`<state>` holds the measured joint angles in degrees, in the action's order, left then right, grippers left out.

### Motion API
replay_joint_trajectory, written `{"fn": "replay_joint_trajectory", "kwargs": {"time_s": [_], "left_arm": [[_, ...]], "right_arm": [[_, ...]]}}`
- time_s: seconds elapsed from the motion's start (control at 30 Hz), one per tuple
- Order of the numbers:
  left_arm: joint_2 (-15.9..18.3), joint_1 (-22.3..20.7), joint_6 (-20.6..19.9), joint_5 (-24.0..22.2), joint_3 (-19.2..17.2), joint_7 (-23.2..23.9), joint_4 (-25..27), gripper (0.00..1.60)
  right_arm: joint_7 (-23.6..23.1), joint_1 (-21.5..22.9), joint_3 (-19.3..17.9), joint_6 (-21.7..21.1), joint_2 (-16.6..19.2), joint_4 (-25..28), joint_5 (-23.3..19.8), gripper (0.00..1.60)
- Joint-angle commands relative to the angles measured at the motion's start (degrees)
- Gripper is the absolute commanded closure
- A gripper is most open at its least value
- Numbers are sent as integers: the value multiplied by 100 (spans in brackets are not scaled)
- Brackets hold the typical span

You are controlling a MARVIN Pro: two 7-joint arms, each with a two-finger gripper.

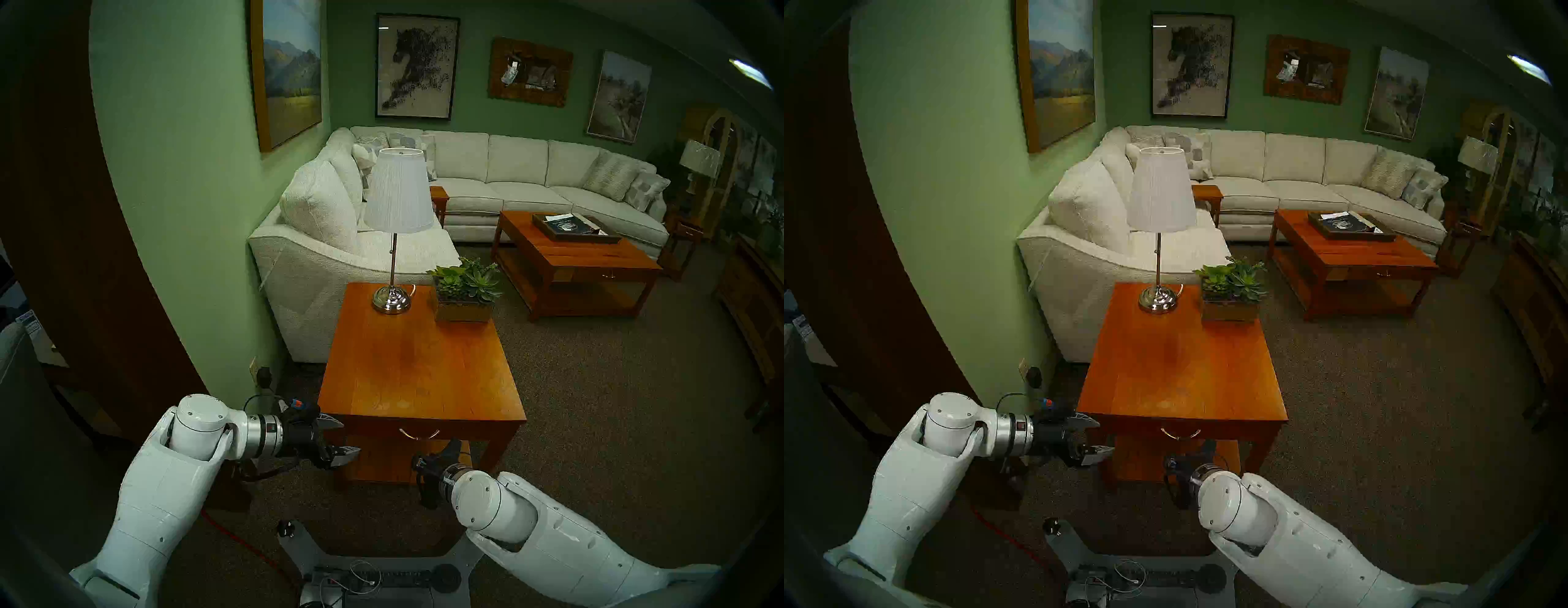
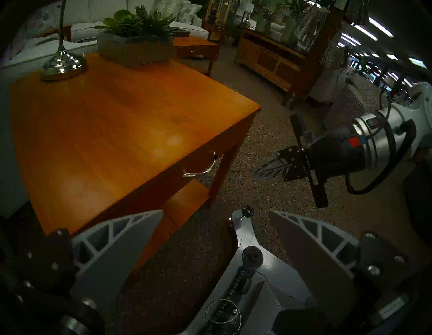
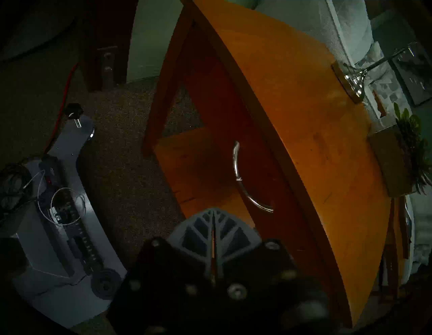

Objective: Open the drawer, take out the contents and close the drawer

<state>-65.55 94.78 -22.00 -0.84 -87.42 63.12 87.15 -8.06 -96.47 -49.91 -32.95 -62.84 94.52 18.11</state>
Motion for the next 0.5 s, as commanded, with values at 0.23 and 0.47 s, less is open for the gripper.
{"fn": "replay_joint_trajectory", "kwargs": {"time_s": [0.23, 0.47], "left_arm": [[5, -129, 0, -33, -48, 24, 114, 0], [3, -129, 0, -30, -51, 27, 114, 0]], "right_arm": [[418, 532, -159, 357, -647, -642, -36, 160], [614, 627, -271, 511, -808, -933, -71, 160]]}}
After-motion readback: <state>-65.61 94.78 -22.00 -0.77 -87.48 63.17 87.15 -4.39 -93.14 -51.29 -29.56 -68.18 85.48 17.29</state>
